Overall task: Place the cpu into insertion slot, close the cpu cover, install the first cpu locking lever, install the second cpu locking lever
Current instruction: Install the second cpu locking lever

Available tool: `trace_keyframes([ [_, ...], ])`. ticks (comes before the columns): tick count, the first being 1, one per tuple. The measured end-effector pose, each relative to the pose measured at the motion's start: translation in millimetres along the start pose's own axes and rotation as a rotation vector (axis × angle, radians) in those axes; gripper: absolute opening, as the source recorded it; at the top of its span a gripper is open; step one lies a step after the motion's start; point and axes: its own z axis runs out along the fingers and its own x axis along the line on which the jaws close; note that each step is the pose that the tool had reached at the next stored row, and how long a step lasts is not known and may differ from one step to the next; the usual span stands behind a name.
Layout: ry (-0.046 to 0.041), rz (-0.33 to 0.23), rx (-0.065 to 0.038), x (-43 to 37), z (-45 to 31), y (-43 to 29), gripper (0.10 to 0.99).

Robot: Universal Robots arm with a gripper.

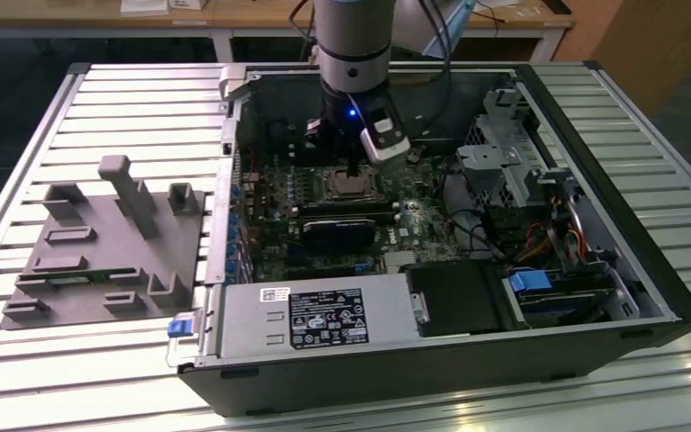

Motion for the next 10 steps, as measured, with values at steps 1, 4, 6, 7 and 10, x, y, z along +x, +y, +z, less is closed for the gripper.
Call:
trace_keyframes([
  [1, -0.0003, 0.0, 0.002, 0.0, -0.5, 0.3, 0.102],
  [4, -0.0005, 0.0, 0.003, 0.0, -0.6, 0.3, 0.102],
  [6, -0.0005, 0.0, 0.003, 0.0, -0.6, 0.3, 0.102],
  [7, -0.0005, 0.0, 0.003, 0.0, -0.6, 0.3, 0.102],
  [10, -0.0005, 0.0, 0.003, 0.0, -0.6, 0.3, 0.102],
])
